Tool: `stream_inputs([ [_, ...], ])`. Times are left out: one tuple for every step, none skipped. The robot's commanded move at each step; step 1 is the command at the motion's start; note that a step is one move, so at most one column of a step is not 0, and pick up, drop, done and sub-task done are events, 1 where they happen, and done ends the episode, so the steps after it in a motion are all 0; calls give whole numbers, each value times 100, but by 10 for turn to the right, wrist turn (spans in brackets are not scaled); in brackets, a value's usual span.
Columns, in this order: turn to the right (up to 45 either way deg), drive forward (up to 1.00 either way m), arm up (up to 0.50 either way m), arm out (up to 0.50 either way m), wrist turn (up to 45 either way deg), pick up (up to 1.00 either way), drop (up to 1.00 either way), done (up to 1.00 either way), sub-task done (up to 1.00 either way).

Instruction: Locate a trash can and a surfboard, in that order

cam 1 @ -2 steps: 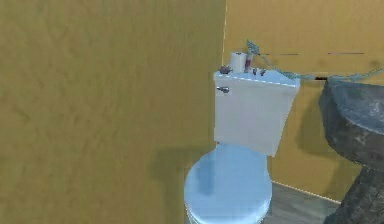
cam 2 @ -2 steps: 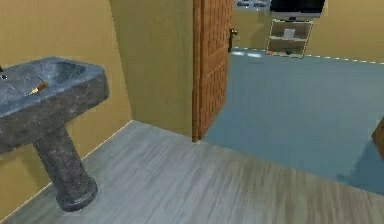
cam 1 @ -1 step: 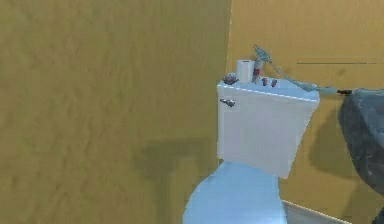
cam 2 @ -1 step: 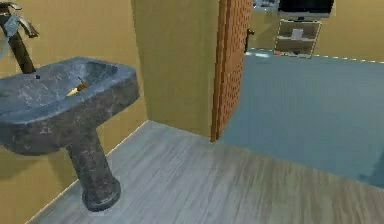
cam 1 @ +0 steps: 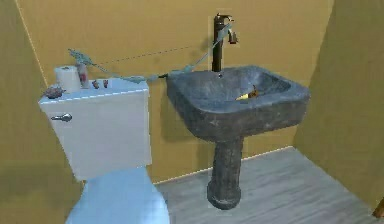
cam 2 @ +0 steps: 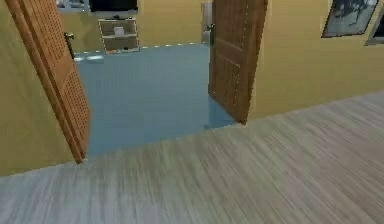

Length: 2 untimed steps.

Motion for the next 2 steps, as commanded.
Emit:
stream_inputs([
  [450, 0, 0, 0, 0, 0, 0, 0, 0],
  [450, 0, 0, 0, 0, 0, 0, 0, 0],
])
